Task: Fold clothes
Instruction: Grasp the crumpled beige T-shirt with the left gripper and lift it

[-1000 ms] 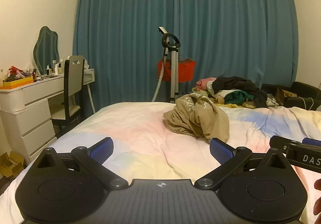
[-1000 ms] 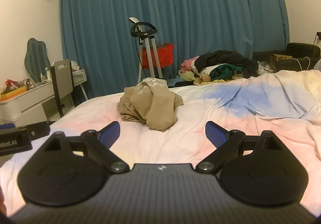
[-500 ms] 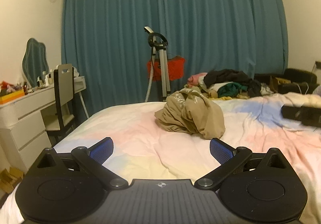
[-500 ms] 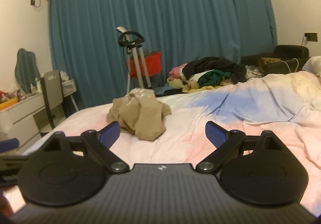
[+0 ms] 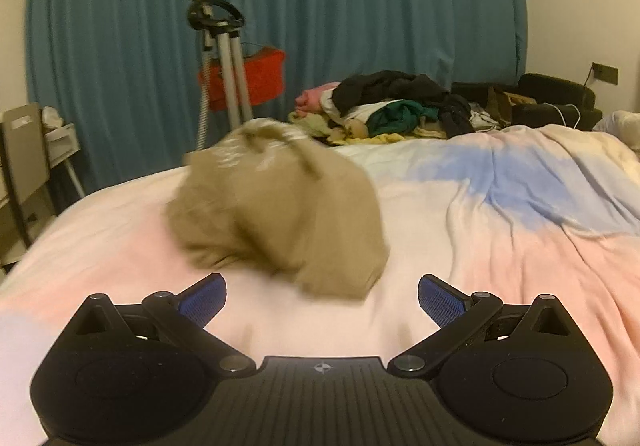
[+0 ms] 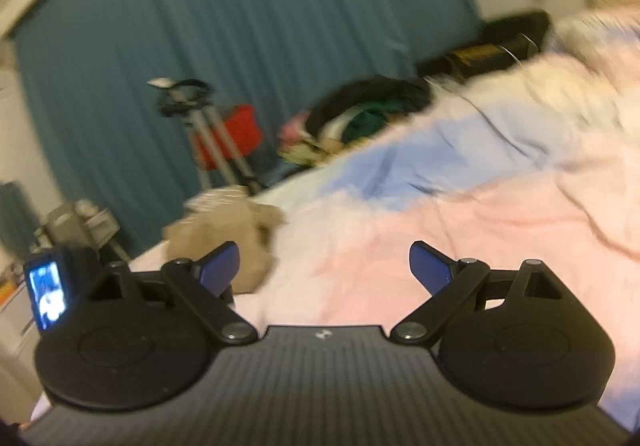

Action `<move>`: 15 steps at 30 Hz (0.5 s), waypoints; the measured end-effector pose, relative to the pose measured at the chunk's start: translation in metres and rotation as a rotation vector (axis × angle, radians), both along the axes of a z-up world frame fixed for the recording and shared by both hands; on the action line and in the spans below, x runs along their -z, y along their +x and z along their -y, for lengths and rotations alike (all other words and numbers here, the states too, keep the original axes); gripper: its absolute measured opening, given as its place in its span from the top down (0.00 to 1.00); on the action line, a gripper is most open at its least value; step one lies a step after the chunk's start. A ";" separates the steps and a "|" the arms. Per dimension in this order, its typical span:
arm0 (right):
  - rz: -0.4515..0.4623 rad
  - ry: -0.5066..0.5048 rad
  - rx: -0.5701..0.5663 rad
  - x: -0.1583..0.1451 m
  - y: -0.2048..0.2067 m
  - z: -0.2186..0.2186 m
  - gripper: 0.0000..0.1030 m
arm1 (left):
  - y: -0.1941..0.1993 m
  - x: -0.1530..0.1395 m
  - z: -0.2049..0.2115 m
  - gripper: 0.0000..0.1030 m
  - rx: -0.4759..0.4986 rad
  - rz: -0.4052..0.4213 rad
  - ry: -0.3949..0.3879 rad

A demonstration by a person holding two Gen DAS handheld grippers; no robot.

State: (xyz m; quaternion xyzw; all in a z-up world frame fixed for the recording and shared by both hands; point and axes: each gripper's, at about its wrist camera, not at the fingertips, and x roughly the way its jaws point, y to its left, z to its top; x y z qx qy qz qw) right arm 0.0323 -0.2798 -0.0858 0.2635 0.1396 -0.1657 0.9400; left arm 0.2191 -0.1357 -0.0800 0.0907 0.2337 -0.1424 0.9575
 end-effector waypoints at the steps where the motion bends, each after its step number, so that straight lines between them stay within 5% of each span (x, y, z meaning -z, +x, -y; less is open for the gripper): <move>1: -0.019 0.011 0.024 0.006 0.007 0.006 0.09 | 0.011 0.004 0.011 0.00 0.007 0.008 0.008; 5: -0.066 -0.002 0.084 0.027 0.032 0.015 0.09 | 0.055 0.030 0.048 0.03 0.006 0.014 0.101; 8: -0.099 -0.008 0.069 0.044 0.045 0.015 0.09 | 0.076 0.051 0.065 0.18 0.001 0.019 0.201; 10: -0.095 -0.023 0.069 0.044 0.047 0.013 0.09 | 0.076 0.053 0.065 0.39 0.023 0.044 0.235; 12: -0.087 -0.039 0.069 0.044 0.048 0.010 0.09 | 0.073 0.046 0.055 0.87 0.023 0.041 0.220; 15: -0.076 -0.063 0.070 0.043 0.049 0.007 0.09 | 0.054 0.022 0.024 0.91 0.038 0.042 0.125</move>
